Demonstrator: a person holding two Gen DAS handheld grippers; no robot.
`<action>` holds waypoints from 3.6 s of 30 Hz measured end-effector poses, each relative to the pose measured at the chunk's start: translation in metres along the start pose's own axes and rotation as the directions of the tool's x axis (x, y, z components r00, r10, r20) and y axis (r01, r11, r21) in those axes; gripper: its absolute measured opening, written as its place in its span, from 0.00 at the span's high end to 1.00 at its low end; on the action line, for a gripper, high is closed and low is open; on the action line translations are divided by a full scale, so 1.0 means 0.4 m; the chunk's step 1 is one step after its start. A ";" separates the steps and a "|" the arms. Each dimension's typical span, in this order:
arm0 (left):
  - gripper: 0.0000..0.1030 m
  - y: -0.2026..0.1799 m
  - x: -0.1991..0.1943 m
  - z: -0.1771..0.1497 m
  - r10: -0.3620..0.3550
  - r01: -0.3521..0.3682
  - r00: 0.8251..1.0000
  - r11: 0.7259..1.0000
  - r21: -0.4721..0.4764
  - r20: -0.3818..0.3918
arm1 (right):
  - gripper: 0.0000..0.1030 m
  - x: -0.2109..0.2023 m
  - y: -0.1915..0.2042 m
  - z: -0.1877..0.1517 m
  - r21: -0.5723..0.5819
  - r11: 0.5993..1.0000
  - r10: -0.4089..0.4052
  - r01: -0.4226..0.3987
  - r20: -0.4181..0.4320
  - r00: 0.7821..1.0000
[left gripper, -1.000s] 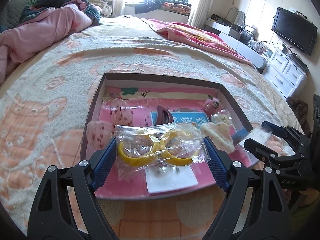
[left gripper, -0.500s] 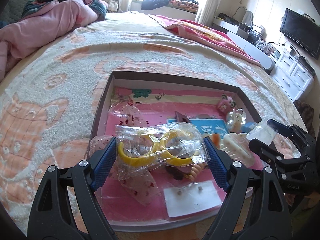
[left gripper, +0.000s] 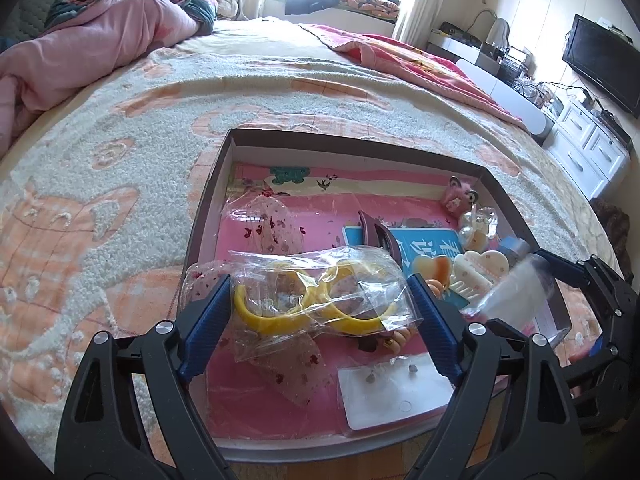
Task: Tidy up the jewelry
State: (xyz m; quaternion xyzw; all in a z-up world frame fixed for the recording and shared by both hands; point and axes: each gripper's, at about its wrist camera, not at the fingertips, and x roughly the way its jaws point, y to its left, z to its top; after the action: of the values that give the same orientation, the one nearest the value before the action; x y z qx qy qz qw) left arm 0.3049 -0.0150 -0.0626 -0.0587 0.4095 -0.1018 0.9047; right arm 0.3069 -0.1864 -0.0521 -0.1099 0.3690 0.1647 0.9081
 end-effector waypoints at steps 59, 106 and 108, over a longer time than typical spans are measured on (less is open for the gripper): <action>0.11 -0.082 -0.366 -0.328 0.088 -0.097 0.962 0.995 0.024 0.258 | 0.06 -0.387 0.115 -0.294 0.237 0.959 -0.220 0.157 0.264 0.939; 0.11 -0.084 -0.405 -0.350 0.068 -0.087 0.929 0.996 0.035 0.363 | 0.06 -0.427 0.138 -0.330 0.261 0.952 -0.254 0.163 0.368 0.895; 0.11 -0.083 -0.404 -0.350 0.067 -0.086 0.929 0.996 0.035 0.364 | 0.06 -0.426 0.138 -0.331 0.262 0.951 -0.254 0.163 0.368 0.894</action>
State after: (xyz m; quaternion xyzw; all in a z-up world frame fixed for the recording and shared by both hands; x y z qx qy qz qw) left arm 0.0908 -0.0130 -0.0304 -0.0378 0.2352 -0.0642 0.9691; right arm 0.0871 -0.2150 -0.0290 -0.0103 0.1789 0.0420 0.9829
